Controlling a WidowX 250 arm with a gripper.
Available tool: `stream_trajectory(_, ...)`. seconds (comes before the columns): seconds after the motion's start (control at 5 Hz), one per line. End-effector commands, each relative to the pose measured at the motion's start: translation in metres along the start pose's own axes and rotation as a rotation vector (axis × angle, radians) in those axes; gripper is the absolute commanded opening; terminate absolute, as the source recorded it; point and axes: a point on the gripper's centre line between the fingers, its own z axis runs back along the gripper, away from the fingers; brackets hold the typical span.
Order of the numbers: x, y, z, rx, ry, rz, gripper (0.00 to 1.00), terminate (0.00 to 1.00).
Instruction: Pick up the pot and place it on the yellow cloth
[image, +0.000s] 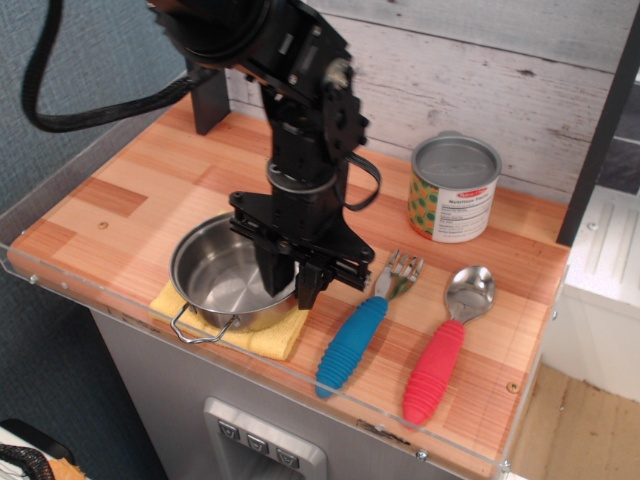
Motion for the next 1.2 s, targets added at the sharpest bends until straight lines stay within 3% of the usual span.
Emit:
stream_trajectory(0.0, 0.011, 0.01, 0.032, -0.039, -0.098, 0.024, 1.0, 0.0)
stream_trajectory(0.2, 0.012, 0.013, 0.045, -0.032, -0.14, 0.032, 1.0, 0.0)
stream_trajectory(0.6, 0.027, 0.031, 0.064, 0.035, -0.161, 0.001, 1.0, 0.0)
stream_trajectory(1.0, 0.042, 0.076, 0.071, 0.049, -0.178, 0.083, 1.0, 0.0)
